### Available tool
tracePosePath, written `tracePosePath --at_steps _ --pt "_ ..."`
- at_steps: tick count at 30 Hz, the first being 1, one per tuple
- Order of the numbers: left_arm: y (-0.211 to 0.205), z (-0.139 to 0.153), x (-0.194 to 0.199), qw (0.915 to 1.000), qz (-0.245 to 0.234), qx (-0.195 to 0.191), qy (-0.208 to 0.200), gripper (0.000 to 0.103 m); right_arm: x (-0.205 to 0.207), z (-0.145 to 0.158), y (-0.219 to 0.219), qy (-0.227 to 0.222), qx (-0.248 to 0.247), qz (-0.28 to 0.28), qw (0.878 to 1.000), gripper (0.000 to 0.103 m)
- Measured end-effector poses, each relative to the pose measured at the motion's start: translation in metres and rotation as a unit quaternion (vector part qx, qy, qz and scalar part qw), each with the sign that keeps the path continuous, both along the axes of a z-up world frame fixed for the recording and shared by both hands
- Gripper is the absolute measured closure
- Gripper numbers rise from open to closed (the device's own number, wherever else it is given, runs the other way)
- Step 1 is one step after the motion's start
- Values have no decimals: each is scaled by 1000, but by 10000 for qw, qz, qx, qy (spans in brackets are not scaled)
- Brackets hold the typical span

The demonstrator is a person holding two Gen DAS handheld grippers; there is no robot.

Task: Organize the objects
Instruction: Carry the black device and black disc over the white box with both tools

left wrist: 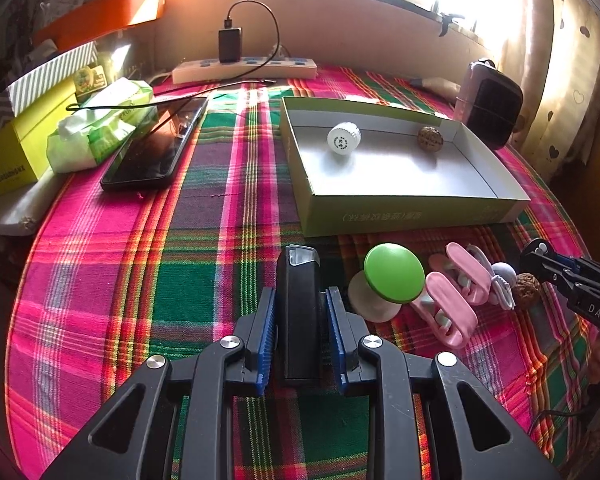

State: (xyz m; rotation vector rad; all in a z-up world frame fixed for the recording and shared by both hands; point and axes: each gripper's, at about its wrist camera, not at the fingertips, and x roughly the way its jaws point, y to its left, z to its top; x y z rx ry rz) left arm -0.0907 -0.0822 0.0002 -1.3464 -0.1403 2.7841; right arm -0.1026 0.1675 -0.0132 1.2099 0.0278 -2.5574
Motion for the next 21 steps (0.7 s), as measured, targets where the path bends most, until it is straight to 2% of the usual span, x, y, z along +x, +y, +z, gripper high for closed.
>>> tracePosePath --at_steps 21 --pt "0 0 0 10000 0 -12 -5 81 0 0 2 0 8 -33 10000 73"
